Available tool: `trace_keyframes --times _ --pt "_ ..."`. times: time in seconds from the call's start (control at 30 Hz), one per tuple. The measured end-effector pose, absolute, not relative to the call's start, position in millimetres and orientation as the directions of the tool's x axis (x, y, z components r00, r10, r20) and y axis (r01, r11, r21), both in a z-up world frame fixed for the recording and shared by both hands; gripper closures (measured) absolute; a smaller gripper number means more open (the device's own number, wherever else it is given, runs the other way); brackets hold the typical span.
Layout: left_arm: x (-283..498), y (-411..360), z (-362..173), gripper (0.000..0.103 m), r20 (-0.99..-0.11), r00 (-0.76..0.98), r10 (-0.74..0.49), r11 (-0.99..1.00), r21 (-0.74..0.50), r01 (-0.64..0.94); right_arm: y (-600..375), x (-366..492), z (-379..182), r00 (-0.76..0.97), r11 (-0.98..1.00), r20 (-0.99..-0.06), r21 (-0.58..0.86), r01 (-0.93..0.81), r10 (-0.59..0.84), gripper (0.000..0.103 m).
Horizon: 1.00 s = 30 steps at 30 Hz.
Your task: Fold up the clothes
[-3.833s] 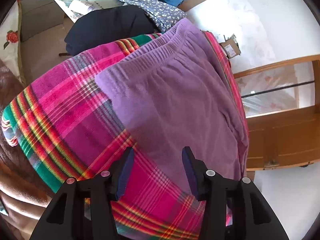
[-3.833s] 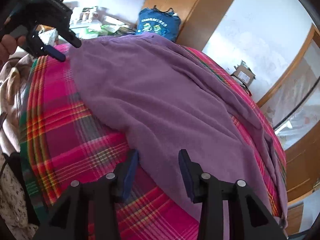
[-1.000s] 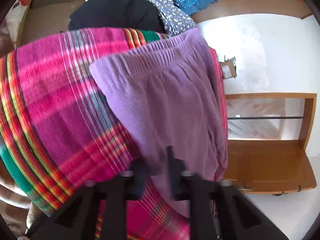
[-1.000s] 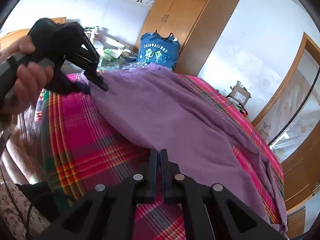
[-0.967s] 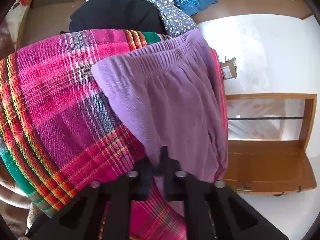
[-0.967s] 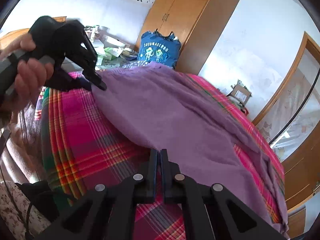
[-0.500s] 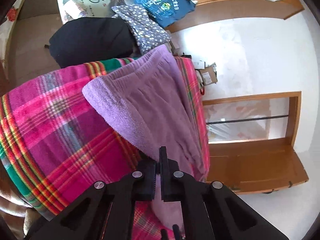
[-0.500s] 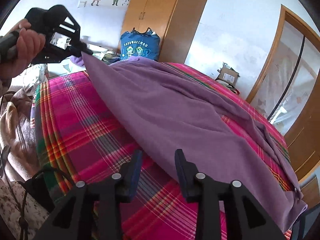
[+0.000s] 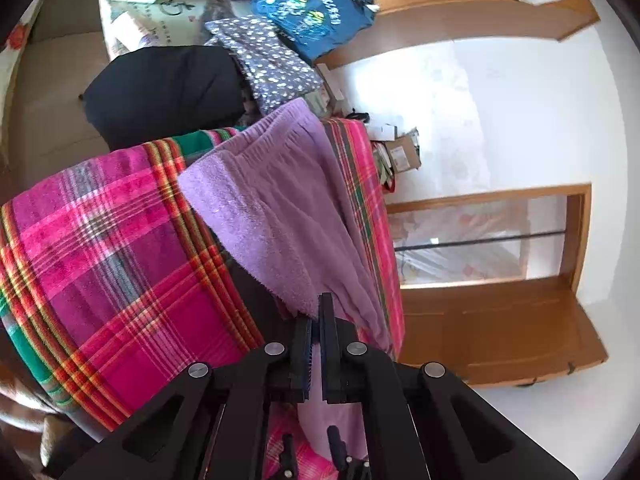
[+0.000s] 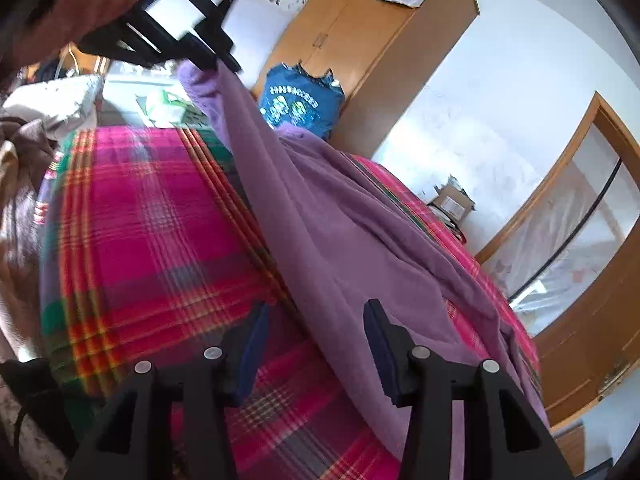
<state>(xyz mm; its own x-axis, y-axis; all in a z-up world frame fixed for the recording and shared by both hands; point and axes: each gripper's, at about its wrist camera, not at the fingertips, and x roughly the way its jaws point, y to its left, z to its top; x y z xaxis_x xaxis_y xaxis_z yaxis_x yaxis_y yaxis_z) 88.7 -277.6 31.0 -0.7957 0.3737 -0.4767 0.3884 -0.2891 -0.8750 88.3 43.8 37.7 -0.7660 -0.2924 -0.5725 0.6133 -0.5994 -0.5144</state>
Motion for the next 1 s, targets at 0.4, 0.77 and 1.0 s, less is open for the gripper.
trace_keyframes --times 0.4,0.77,1.0 --pt "93.9 -283.1 30.6 0.1 -0.475 -0.799 0.369 -0.282 -0.876 0.391 103.3 56.5 39.2 -0.803 -0.701 -0.586 -0.525 0.482 -0.113 0.074" --pt "98.5 -290.2 20.0 0.1 -0.51 -0.788 0.345 -0.278 -0.857 0.434 149.5 41.5 28.9 -0.794 -0.72 -0.608 -0.562 0.408 0.025 0.077" --pt "101.3 -293.8 6.6 0.1 -0.545 -0.771 0.329 -0.281 -0.836 0.471 159.0 43.0 19.1 -0.783 -0.712 -0.62 -0.568 0.412 0.042 0.1"
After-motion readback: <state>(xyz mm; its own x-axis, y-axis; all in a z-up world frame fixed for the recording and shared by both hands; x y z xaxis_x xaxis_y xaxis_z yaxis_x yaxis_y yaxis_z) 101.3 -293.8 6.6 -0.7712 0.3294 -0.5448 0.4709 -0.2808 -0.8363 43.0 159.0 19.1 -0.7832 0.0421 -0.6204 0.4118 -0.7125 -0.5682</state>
